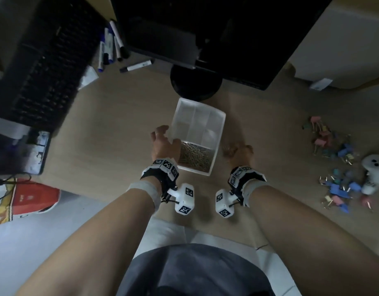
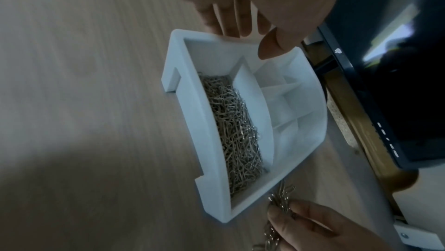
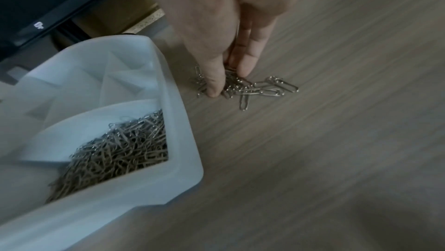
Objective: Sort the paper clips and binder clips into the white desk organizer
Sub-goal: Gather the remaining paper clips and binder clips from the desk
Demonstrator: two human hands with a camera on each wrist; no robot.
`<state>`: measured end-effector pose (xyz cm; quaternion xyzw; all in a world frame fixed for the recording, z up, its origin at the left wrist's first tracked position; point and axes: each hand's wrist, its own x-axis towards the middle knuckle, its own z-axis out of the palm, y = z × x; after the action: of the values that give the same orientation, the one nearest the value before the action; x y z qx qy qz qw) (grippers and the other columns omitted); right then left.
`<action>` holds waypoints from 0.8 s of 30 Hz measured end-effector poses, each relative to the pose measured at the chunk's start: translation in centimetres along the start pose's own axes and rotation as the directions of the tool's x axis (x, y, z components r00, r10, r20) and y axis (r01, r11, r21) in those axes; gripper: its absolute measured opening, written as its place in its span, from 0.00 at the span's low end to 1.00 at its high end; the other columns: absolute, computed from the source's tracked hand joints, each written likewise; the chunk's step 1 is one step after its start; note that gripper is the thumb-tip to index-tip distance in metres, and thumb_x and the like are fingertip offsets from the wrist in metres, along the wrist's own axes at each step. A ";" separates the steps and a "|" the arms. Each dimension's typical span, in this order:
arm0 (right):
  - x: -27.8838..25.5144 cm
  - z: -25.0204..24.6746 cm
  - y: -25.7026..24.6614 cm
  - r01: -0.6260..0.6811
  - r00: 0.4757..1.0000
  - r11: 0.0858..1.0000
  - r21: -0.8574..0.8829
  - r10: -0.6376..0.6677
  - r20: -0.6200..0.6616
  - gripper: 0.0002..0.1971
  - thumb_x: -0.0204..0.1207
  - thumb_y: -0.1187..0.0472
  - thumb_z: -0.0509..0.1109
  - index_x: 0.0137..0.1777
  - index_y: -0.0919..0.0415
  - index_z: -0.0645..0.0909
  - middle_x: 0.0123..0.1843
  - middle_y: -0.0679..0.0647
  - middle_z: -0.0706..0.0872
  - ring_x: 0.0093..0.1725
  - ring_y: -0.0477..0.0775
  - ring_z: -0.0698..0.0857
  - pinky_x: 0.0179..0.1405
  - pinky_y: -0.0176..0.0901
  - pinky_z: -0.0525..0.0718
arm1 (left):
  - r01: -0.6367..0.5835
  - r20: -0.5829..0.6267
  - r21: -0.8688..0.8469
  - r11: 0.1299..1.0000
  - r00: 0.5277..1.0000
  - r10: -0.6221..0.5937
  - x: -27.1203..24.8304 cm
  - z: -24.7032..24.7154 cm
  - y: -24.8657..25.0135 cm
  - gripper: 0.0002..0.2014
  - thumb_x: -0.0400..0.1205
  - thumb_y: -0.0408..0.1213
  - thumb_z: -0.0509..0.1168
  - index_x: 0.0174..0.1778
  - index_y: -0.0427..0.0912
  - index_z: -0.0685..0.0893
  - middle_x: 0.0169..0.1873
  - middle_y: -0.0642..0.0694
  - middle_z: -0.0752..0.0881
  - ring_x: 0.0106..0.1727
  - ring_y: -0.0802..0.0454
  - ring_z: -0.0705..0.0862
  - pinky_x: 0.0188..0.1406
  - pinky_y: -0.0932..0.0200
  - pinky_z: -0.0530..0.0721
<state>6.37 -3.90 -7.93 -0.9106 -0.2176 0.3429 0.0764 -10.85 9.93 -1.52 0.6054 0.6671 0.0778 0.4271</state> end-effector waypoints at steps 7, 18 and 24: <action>-1.2 -1.7 -1.3 -0.044 0.999 0.998 0.044 0.045 -0.029 0.07 0.77 0.58 0.74 0.52 0.57 0.90 0.55 0.61 0.90 0.55 0.65 0.88 0.57 0.52 0.87 | 0.056 0.087 -0.074 0.996 0.995 -0.050 1.2 -0.5 -1.1 0.17 0.76 0.37 0.70 0.58 0.54 0.77 0.50 0.49 0.88 0.46 0.48 0.88 0.51 0.47 0.88; 0.8 -1.0 -0.7 0.038 0.996 0.991 0.129 -0.047 0.069 0.04 0.76 0.57 0.72 0.46 0.56 0.86 0.52 0.58 0.91 0.54 0.61 0.89 0.52 0.44 0.84 | 0.135 0.059 -0.080 0.988 0.990 -0.130 -1.9 0.7 -1.7 0.22 0.79 0.35 0.70 0.69 0.42 0.76 0.51 0.44 0.85 0.49 0.44 0.86 0.55 0.49 0.86; -0.8 -2.8 -0.5 0.046 0.999 0.945 0.323 -0.035 -0.039 0.06 0.73 0.62 0.73 0.36 0.61 0.86 0.38 0.56 0.88 0.39 0.53 0.85 0.45 0.40 0.85 | 0.181 0.039 -0.091 0.979 0.983 -0.178 -1.7 1.0 -1.7 0.17 0.80 0.35 0.69 0.65 0.44 0.79 0.47 0.44 0.85 0.51 0.42 0.86 0.55 0.50 0.86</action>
<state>7.48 -3.73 -5.24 -0.8865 -0.1758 0.3576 0.2352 -11.64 7.61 -2.38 0.5231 0.7079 0.0611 0.4707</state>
